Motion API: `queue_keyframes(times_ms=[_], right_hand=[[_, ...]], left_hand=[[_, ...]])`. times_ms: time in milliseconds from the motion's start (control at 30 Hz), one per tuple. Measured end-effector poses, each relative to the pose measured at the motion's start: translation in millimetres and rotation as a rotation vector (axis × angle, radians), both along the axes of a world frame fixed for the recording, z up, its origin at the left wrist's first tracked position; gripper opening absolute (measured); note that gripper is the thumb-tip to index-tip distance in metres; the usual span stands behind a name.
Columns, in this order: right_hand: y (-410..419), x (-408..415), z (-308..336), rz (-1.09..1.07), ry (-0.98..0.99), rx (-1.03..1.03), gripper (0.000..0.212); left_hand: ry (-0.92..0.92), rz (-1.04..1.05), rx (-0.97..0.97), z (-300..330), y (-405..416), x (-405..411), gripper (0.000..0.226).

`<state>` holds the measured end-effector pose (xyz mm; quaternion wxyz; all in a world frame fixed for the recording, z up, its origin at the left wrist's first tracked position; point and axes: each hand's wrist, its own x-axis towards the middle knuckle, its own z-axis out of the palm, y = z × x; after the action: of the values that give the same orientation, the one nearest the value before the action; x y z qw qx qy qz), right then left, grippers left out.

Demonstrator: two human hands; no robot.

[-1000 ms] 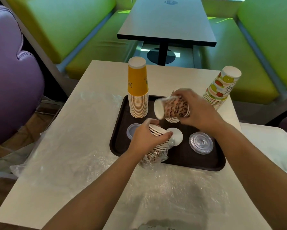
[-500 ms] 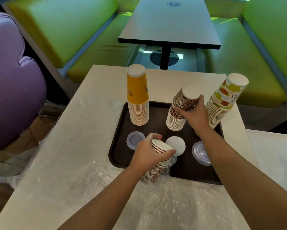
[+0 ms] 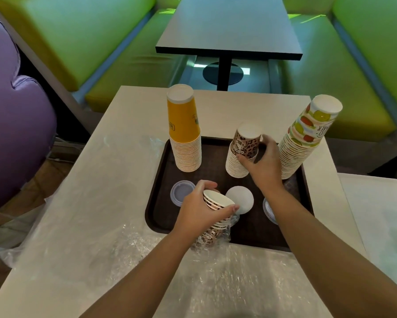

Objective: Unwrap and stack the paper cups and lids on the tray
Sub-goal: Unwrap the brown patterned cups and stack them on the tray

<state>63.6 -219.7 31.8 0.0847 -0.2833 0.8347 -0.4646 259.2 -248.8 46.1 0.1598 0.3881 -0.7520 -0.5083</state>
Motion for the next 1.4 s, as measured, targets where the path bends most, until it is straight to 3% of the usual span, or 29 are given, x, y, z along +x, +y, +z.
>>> queue_keyframes(times_ms=[67,133,200,300,400,567,733,967,1100,1200,1267,1333,1400], right_hand=[[17,21,12,0.008,0.1,-0.16,0.071],[33,43,25,0.167,0.054,-0.183,0.059],[43,58,37,0.452,-0.111,0.026,0.053],[51,67,36,0.758,-0.173,0.372,0.069],[53,69,32,0.72,-0.199,0.421,0.076],[62,69,31,0.556,-0.336,0.308,0.059],[67,72,33,0.526,-0.414,0.281,0.051],[70,74,38,0.496,-0.401,0.21,0.05],[73,70,46,0.422,-0.421,0.064,0.03],[78,60,52,0.56,-0.328,0.06,0.04],[81,52,60,0.74,-0.181,0.208,0.048],[83,45,68,0.881,0.046,0.383,0.065],[81,43,71,0.87,0.319,0.513,0.08]], left_hand=[[0.005,0.004,-0.017,1,1,1,0.068],[0.013,0.005,-0.029,2,3,3,0.069],[0.024,-0.001,-0.041,3,7,4,0.068],[0.023,-0.031,-0.063,5,12,3,0.067],[0.035,-0.048,-0.05,5,16,2,0.077],[-0.016,-0.08,-0.029,9,19,7,0.097],[-0.039,-0.093,-0.113,7,26,11,0.069],[-0.059,-0.089,-0.202,14,26,11,0.065],[-0.046,-0.077,-0.177,15,24,13,0.061],[-0.039,-0.081,-0.182,15,23,15,0.063],[-0.03,-0.082,-0.17,16,23,16,0.062],[-0.017,-0.075,-0.152,18,23,16,0.058],[0.004,-0.071,-0.133,21,22,15,0.055]])
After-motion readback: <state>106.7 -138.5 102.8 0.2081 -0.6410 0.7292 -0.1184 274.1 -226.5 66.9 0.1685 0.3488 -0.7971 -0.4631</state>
